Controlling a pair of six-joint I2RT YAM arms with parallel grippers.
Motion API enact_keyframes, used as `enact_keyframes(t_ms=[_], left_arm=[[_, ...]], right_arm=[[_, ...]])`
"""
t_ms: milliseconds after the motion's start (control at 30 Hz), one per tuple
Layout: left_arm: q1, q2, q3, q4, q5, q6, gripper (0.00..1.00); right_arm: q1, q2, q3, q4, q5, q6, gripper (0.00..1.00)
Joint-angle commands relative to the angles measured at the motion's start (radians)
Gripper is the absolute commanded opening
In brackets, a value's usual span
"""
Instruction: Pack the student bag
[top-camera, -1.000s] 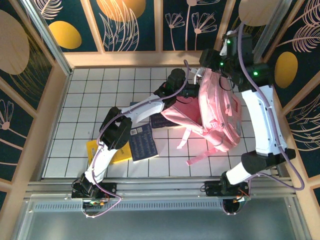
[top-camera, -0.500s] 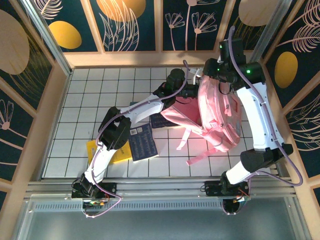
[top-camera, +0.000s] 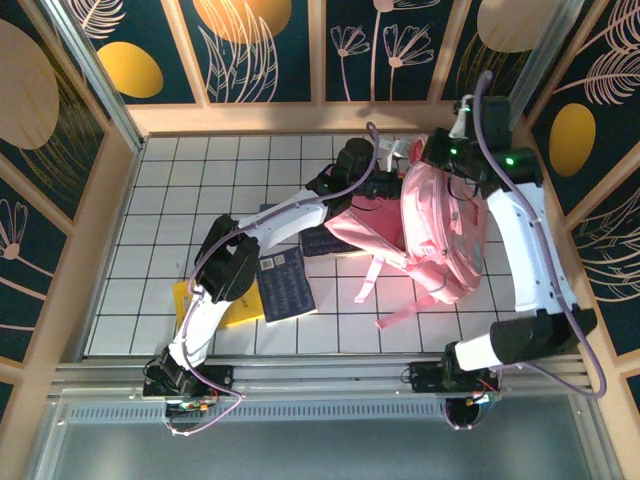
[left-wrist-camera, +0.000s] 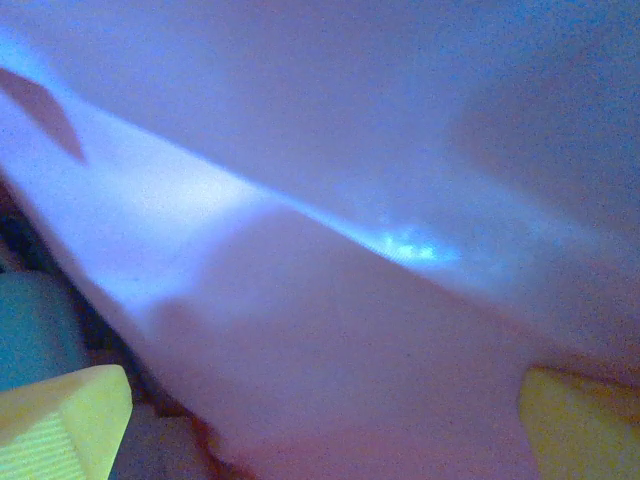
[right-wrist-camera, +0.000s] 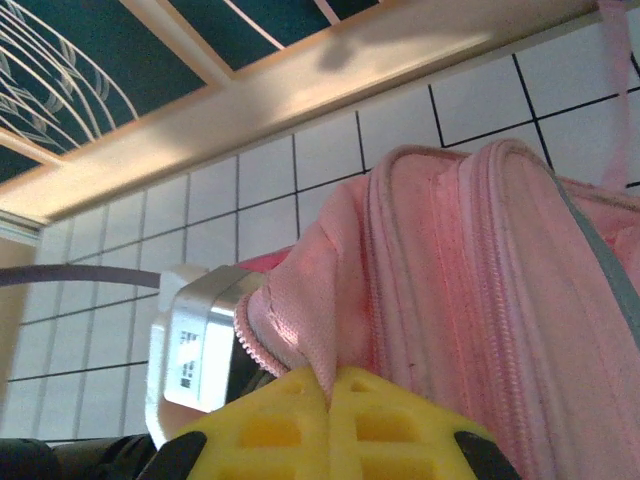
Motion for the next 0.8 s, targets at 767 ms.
enact_keyframes(t_ms=[767], left_arm=[[0.064,-0.429,-0.054,-0.641,-0.474,0.296,0.99]], right_arm=[[-0.032,-0.109,-0.210,0.223,0.030,-0.040,0.00]])
